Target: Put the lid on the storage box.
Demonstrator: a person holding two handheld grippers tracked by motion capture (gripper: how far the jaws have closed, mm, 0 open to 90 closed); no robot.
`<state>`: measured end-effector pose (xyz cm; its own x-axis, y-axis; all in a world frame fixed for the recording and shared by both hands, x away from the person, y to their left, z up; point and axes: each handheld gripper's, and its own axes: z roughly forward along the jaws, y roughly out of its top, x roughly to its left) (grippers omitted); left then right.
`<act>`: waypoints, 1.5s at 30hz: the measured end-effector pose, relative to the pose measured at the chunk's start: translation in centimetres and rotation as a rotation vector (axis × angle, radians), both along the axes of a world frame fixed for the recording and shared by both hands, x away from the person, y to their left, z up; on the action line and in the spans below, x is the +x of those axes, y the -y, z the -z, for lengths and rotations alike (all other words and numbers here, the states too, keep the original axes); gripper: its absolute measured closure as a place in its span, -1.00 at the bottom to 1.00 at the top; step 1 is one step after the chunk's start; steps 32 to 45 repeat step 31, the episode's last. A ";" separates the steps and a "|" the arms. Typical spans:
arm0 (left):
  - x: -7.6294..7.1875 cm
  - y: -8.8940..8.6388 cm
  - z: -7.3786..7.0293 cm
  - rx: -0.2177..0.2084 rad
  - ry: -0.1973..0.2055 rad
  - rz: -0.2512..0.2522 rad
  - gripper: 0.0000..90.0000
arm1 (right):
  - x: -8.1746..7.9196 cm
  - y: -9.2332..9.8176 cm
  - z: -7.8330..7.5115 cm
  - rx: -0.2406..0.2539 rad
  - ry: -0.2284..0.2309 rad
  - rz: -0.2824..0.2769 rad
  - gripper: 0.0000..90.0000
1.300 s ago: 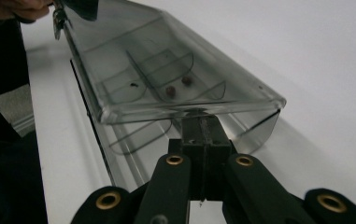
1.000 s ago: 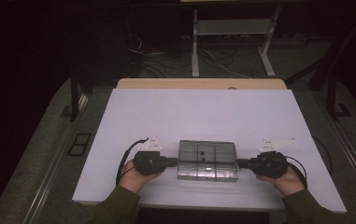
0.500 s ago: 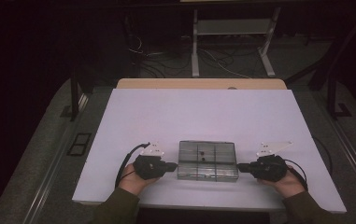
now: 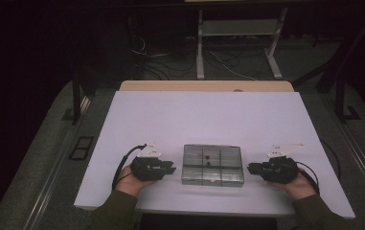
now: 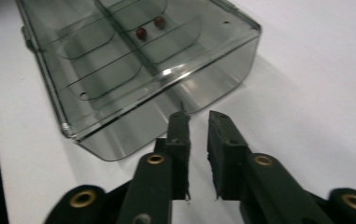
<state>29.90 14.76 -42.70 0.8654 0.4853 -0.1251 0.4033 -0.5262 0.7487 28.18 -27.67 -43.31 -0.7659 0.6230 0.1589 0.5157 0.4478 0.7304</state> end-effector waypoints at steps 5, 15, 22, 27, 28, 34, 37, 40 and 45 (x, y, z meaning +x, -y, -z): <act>0.0 -0.7 0.2 -0.001 0.002 0.002 0.31 | 0.2 0.4 0.2 0.016 0.000 0.033 0.39; -0.1 -3.3 0.6 -0.052 0.011 -0.038 -0.26 | -0.2 2.1 0.9 0.032 0.016 0.087 -0.21; -0.3 -4.2 0.8 -0.058 0.025 -0.087 -0.85 | -0.6 2.4 1.4 0.031 0.043 0.132 -0.70; -0.2 -4.1 1.0 -0.048 0.019 -0.087 -1.00 | -0.6 2.5 1.1 0.028 0.065 0.167 -0.75; -0.2 -4.0 0.9 -0.051 0.021 -0.090 -1.00 | -0.6 2.5 1.1 0.024 0.072 0.165 -0.75; -0.2 -4.0 0.8 -0.051 0.024 -0.091 -1.00 | -0.7 2.5 1.0 0.029 0.079 0.166 -0.75; -0.2 -4.0 0.8 -0.051 0.024 -0.091 -1.00 | -0.7 2.5 1.0 0.029 0.079 0.166 -0.75; -0.2 -4.0 0.8 -0.051 0.024 -0.091 -1.00 | -0.7 2.5 1.0 0.029 0.079 0.166 -0.75; -0.2 -4.0 0.8 -0.051 0.024 -0.091 -1.00 | -0.7 2.5 1.0 0.029 0.079 0.166 -0.75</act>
